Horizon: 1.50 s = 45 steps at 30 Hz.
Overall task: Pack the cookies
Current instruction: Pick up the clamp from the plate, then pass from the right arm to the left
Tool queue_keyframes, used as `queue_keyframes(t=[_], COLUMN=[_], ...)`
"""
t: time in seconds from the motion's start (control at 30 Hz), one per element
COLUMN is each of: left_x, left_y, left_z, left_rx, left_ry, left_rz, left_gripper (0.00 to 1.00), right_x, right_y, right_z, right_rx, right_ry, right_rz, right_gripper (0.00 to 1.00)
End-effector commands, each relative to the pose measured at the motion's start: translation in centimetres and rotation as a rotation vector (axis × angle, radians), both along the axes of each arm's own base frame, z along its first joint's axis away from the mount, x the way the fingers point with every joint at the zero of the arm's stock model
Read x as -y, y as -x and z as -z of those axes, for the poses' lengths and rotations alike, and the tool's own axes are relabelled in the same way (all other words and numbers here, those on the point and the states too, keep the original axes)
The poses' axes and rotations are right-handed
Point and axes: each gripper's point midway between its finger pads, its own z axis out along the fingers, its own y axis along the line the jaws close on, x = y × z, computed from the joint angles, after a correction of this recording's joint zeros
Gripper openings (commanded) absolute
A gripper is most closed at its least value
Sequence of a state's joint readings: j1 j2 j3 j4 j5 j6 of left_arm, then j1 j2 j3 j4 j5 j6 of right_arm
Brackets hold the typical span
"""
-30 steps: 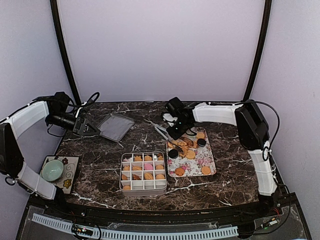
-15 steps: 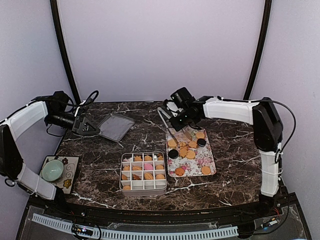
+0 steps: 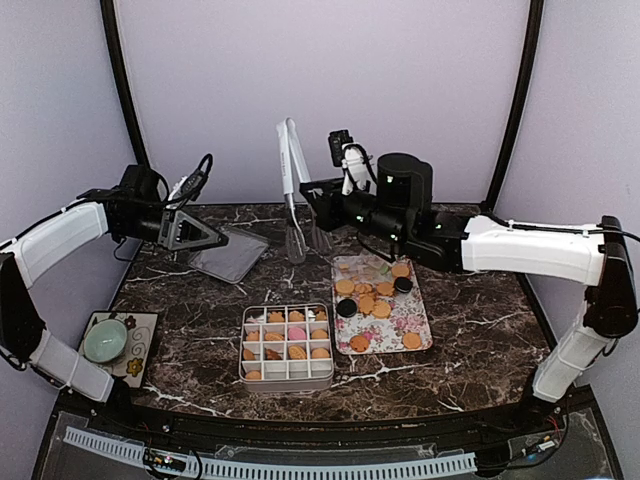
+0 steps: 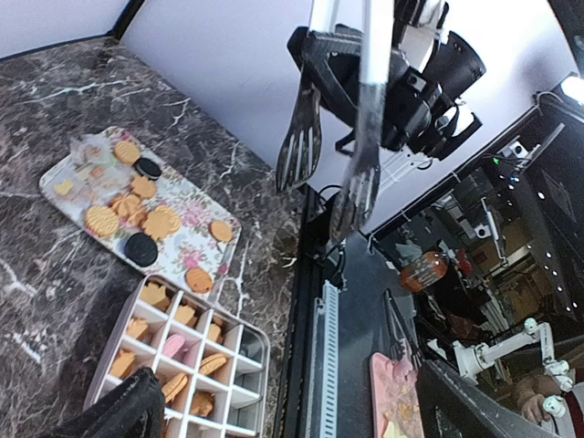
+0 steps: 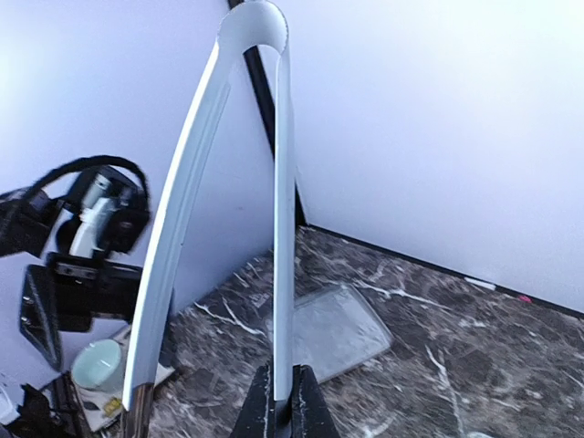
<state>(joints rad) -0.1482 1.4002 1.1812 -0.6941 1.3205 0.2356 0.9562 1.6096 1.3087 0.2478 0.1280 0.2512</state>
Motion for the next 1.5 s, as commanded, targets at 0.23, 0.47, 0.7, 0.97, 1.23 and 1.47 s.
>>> queue_keyframes(t=[0.23, 0.47, 0.7, 0.97, 1.23, 1.47], left_x=[1.1, 1.2, 1.3, 1.4, 1.4, 2.0], left_y=[4.3, 5.7, 5.5, 5.1, 4.1, 4.0], left_z=[-7.1, -7.2, -6.5, -5.7, -7.3, -5.8], left_rx=[0.106, 0.088, 0.076, 0.068, 0.185, 0.136], left_ry=[0.208, 0.215, 0.209, 0.201, 0.114, 0.116], left_rz=[0.153, 0.173, 0.163, 0.148, 0.092, 0.096], left_gripper=[0.87, 0.76, 0.62, 0.60, 0.70, 0.68], right_x=[-7.7, -10.6, -11.4, -11.7, -9.2, -10.1], right_y=[3.5, 3.4, 3.6, 4.6, 5.6, 5.9], right_z=[-6.8, -7.7, -7.3, -7.1, -6.6, -7.3], right_rx=[0.030, 0.032, 0.029, 0.027, 0.042, 0.031], right_ry=[-0.520, -0.589, -0.599, -0.599, -0.560, -0.616], right_rz=[-0.162, -0.219, -0.239, -0.291, -0.265, -0.316], right_gripper=[0.00, 0.00, 0.00, 0.00, 0.00, 0.00])
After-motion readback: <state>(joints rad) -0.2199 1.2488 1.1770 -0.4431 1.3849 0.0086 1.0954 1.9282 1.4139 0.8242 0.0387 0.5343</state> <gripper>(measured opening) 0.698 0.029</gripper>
